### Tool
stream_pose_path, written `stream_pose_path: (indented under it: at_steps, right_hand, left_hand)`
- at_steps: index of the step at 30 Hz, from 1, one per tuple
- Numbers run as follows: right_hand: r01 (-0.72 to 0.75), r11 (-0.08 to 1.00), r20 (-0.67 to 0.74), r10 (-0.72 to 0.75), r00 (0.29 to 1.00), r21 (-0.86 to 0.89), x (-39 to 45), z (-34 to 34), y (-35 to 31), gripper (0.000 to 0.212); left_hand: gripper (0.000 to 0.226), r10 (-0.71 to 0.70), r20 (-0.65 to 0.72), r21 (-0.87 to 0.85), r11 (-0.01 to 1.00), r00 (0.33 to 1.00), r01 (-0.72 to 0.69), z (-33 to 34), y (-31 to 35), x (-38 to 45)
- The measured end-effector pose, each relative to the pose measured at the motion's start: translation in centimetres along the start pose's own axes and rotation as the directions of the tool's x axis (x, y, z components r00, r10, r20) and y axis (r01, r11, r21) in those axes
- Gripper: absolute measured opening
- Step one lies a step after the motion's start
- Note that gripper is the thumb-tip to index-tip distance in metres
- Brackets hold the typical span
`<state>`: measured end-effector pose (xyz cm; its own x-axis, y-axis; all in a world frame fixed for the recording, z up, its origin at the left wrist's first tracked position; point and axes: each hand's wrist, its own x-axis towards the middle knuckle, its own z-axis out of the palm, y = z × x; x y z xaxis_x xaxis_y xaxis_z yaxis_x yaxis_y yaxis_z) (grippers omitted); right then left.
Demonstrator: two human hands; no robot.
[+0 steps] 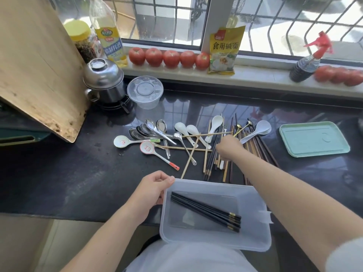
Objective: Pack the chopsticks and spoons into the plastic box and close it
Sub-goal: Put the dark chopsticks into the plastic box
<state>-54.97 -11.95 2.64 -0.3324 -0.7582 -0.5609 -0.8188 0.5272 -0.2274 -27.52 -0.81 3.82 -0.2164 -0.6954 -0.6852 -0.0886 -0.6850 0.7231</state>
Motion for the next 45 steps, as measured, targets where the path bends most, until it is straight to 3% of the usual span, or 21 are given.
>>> stream_pose_path:
  at_steps: [5,13,16,18,23,25,27,29,31,33,35,39,42,45]
  right_hand:
    - [-0.06,0.998,-0.079,0.059,0.995,-0.011,2.1,3.0,-1.3,0.031]
    - [-0.069,0.994,-0.085,0.062,0.994,-0.082,1.6,2.8,-1.8,0.013]
    - [-0.162,0.975,0.048,0.157,0.986,0.149,2.2,2.3,-1.1,0.019]
    - [-0.254,0.876,0.157,0.206,0.966,0.409,2.0,1.4,-0.5,0.021]
    - [-0.33,0.574,0.309,0.137,0.941,0.749,-2.4,-1.9,3.3,0.018]
    - [-0.269,0.471,0.243,0.116,0.963,0.84,-5.2,-3.0,5.0,0.015]
    - [-0.069,0.499,0.059,0.036,0.998,0.864,-8.6,-4.1,5.4,0.012]
    - [0.159,0.606,-0.065,-0.175,0.982,0.78,-12.5,-4.5,4.3,0.014]
    - [0.31,0.735,0.001,-0.389,0.921,0.603,-16.0,-3.3,2.8,0.014]
    - [0.487,0.842,0.12,-0.521,0.845,0.233,-17.8,-0.2,2.3,0.013]
    - [0.582,0.813,0.178,-0.568,0.804,-0.036,-18.0,3.3,2.3,0.014]
    - [0.573,0.752,0.235,-0.522,0.82,-0.327,-15.2,8.2,2.6,0.015]
    - [0.557,0.714,0.284,-0.48,0.83,-0.424,-14.1,10.0,2.8,0.003]
    - [0.557,0.631,0.297,-0.476,0.828,-0.54,-14.1,10.8,2.9,0.019]
  left_hand:
    - [0.022,0.01,-0.019,0.004,1.0,1.0,-0.01,0.2,0.1,0.0]
    - [0.024,0.014,-0.048,0.013,1.0,0.999,-0.013,0.2,-0.3,0.0]
    - [0.023,0.017,-0.045,0.018,1.0,0.999,-0.016,0.2,-0.1,0.0]
    - [0.022,0.017,-0.036,0.018,1.0,0.999,-0.017,0.2,0.0,0.0]
    - [0.021,0.014,0.002,-0.007,1.0,1.0,-0.014,0.0,-0.1,0.0]
    - [0.021,0.02,0.01,-0.007,1.0,1.0,-0.02,0.0,-0.1,0.1]
    - [0.021,0.024,0.009,-0.01,1.0,1.0,-0.024,0.0,0.0,0.2]
    - [0.022,0.025,0.011,-0.006,1.0,1.0,-0.025,0.0,0.0,0.3]
    - [0.022,0.019,0.019,-0.001,1.0,1.0,-0.019,-0.2,0.1,0.4]
    - [0.023,0.004,0.03,0.002,1.0,1.0,-0.005,-0.3,0.0,0.5]
    - [0.024,-0.007,0.042,0.002,1.0,0.999,0.007,-0.4,0.0,0.5]
    - [0.023,-0.01,0.047,-0.016,1.0,0.999,0.01,-0.3,0.0,0.4]
    - [0.022,-0.001,0.034,-0.003,1.0,0.999,0.001,-0.2,0.0,0.2]
    - [0.021,0.004,0.021,0.006,1.0,1.0,-0.004,-0.1,0.0,0.1]
